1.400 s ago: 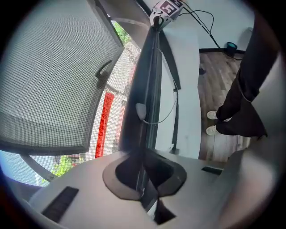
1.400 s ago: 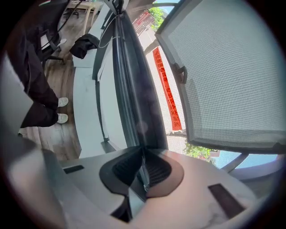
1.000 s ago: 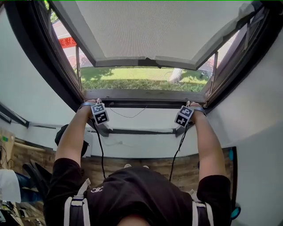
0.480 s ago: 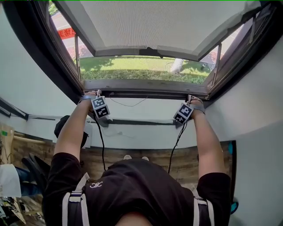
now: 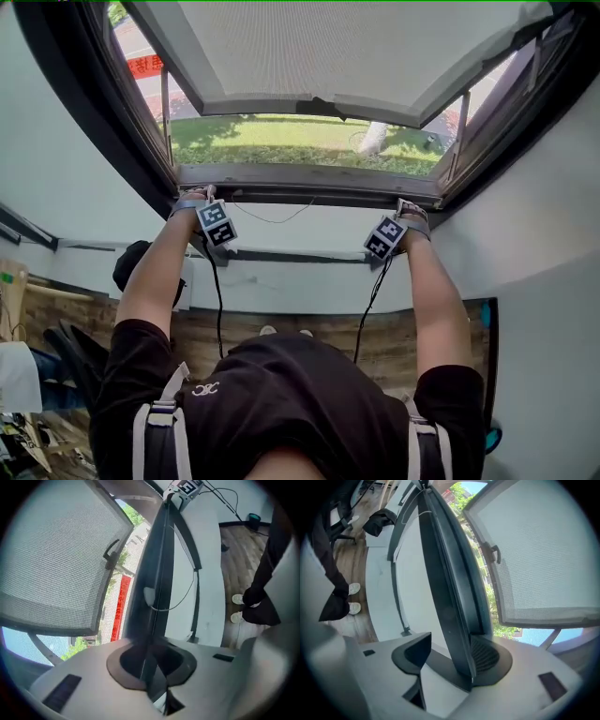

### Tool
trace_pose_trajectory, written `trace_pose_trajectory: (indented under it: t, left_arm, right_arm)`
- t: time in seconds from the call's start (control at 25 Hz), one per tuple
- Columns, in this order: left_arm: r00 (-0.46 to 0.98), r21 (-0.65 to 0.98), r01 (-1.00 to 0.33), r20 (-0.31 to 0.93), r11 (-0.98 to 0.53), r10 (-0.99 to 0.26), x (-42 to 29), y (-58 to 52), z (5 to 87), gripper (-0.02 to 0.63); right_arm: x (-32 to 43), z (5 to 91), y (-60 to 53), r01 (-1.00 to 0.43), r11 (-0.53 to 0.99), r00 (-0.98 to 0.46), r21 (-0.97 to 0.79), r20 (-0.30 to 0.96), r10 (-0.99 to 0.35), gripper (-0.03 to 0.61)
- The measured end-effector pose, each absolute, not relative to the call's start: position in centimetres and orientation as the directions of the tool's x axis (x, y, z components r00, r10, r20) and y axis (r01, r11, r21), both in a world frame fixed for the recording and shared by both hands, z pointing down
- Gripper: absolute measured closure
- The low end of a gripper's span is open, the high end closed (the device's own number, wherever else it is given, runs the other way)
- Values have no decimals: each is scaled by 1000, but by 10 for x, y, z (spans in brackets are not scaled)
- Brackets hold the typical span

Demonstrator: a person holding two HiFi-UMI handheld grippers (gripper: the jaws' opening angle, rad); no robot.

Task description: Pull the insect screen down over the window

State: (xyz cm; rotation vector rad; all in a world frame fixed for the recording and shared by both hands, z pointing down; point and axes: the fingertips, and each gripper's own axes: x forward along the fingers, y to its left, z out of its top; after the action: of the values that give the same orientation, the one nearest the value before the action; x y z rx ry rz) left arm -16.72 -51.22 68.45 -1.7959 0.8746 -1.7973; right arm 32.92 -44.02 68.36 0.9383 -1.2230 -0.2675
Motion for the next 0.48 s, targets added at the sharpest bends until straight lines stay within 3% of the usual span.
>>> trace_pose_trajectory:
  t: [0.36,0.4,0.48]
  left_arm:
    - [-33,-751,-169,651,-638,-758,-170,-515,676,558]
    - [-27,-771,-173,626,-613,-780,-169,-515,671,557]
    - [-2,-808,-175,571,-562,-821,-164,-514,652,491]
  right_arm:
    - [326,673,-443,-289,529,366,798,603,-709,304]
    - [326,671,-445,-287,506,363,813,581,-728,289]
    - [328,661,-454,-292,466,357,835,547,-757,219]
